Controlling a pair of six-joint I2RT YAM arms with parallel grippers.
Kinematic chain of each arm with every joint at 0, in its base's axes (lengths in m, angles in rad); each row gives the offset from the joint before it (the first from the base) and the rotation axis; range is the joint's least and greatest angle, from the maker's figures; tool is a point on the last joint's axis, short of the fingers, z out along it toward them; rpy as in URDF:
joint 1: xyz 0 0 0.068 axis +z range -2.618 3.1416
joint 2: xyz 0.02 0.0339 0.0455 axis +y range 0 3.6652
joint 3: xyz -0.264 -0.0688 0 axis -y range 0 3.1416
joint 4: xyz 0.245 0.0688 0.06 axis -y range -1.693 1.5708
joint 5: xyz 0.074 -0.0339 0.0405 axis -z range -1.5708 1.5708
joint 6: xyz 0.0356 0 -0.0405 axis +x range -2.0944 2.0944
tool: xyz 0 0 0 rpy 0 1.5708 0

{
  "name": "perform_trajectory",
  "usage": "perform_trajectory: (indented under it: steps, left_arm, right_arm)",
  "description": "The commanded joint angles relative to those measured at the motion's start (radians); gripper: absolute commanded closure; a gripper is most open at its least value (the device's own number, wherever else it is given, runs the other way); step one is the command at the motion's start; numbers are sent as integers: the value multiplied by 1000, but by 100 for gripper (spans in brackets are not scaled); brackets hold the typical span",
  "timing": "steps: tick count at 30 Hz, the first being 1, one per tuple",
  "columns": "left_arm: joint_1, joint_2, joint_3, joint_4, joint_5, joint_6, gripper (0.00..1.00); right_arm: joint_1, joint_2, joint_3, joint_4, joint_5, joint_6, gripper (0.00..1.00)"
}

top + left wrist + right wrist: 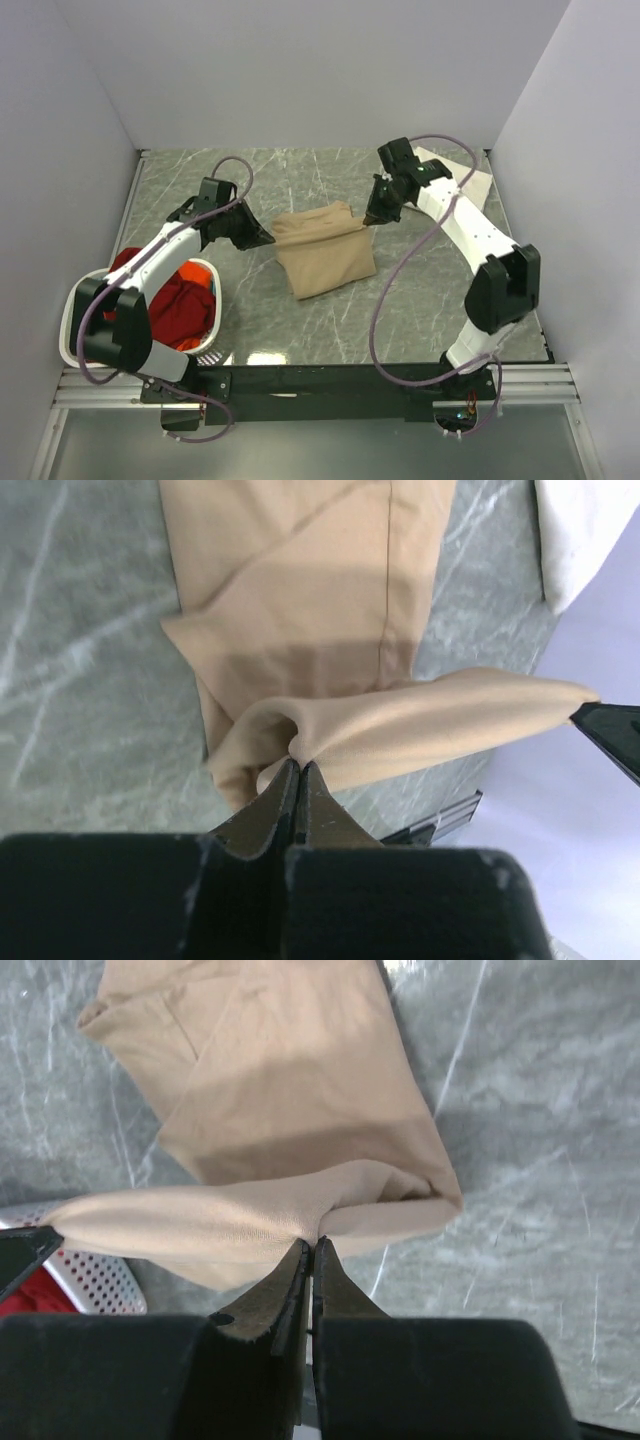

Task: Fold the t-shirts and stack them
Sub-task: Fold the tshirt

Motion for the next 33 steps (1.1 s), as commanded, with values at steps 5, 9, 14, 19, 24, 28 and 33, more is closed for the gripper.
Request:
perform_trajectory:
  steps: [5,9,14,19,24,28,33]
  left_arm:
    - [81,145,99,97,58,51,100]
    - [94,251,165,114,107,60,100]
    - [108,372,249,80,95,84,100]
    - [124,421,296,63,63,77,100]
    - [134,440,289,68,41,58,100]
    - [143,449,282,77,15,43,99]
    - [157,438,286,128,-43,8,38]
  right_arm:
    - [-37,192,214,8,44,-63,100]
    - [-51,289,315,-18,46,-74,100]
    - [-63,405,429,-37,32,-85,100]
    - [-75,473,489,-35,6,-83,100]
    - [-77,528,527,-34,-6,-80,100]
    - [-77,553,552,-11,-34,-85,100]
    - [-77,547,552,113,-138,-118,59]
